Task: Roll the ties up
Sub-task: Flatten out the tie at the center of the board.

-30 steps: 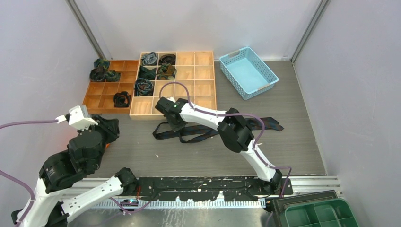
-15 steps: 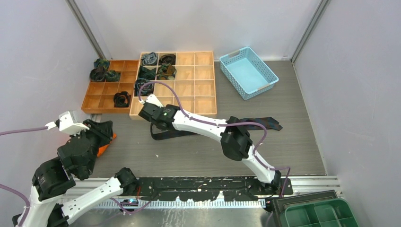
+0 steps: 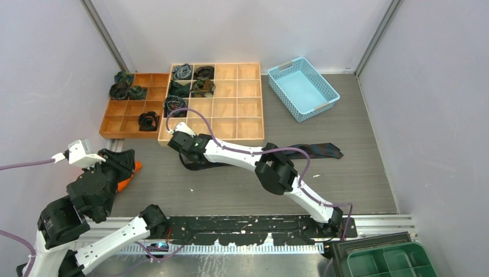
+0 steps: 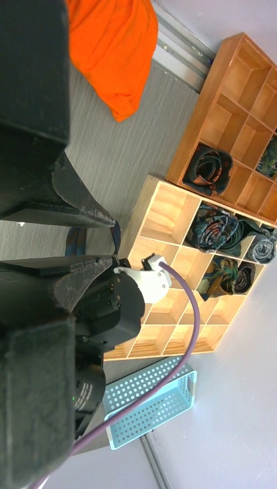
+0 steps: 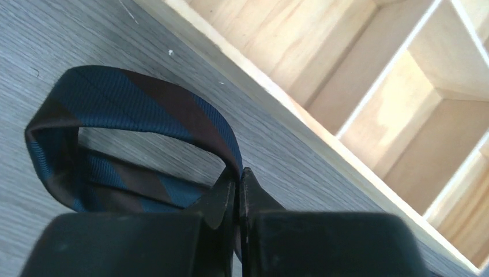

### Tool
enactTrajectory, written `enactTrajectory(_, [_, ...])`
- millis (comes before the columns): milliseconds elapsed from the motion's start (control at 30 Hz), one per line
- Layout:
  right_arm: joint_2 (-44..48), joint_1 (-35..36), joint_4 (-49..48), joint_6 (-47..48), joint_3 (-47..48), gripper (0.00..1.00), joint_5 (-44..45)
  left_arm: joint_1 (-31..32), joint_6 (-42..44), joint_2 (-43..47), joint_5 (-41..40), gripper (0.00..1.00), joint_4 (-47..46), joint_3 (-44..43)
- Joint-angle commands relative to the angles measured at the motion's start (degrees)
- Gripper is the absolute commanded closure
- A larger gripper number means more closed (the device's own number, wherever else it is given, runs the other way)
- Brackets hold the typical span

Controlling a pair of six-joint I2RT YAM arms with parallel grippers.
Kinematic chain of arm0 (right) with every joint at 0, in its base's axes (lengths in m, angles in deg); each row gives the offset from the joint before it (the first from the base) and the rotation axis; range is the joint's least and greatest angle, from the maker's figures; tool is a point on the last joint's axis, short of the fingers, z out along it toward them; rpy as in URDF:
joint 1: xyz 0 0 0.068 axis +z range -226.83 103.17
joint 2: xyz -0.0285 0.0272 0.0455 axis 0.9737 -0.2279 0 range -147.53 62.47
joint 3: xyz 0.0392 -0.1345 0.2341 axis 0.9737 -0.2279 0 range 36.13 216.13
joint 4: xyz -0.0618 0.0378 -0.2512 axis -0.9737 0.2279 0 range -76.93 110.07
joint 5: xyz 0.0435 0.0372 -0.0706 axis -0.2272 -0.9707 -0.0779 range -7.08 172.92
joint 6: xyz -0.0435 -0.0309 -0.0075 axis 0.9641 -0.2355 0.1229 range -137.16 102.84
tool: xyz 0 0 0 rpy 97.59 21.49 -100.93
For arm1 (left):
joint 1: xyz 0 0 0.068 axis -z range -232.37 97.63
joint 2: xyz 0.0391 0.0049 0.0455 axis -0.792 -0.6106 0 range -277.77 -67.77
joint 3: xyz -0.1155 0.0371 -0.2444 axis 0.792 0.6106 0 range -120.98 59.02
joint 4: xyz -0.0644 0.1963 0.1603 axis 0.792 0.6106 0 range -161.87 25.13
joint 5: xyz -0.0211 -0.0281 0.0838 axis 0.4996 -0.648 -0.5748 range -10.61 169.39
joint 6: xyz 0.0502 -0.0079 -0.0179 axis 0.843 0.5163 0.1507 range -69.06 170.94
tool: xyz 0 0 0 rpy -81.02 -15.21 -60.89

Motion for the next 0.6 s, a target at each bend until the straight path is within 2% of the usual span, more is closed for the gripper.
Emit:
enactTrajectory(0, [-1.21, 0.30, -5.42, 0.77, 1.68, 0.85, -1.18, -0.09, 0.85, 1.68, -2.65, 0.75, -0.50, 0.70])
enactTrajectory(100, [0.02, 0.35, -7.33, -0.09, -0.70, 0.46, -4.99, -0.09, 0.85, 2.26, -2.63, 0.74, -0.54, 1.23])
enactTrajectory(167, [2.33, 0.44, -8.05, -1.07, -3.26, 0.25, -5.23, -0.09, 1.01, 2.38, -2.12, 0.73, -0.88, 1.59])
enactTrajectory(300, [12.64, 0.38, -10.87, -1.45, -12.58, 0.19, -1.53, -0.09, 3.92, 1.67, 1.40, 0.71, -6.01, 4.01])
enactTrajectory(400, [22.61, 0.44, -10.97, -2.78, -20.10, 0.19, 1.01, -0.09, 3.86, -0.81, 3.42, 0.71, -9.64, 6.15])
enactTrajectory(500, [30.55, -0.43, -7.17, -5.44, -25.94, 0.17, 6.70, -0.09, 4.55, -4.85, 6.75, 0.71, -14.63, 8.45])
enactTrajectory(567, [34.90, -2.18, -2.58, -8.30, -28.97, 0.19, 10.49, -0.09, 5.12, -8.64, 10.40, 0.74, -19.31, 9.89])
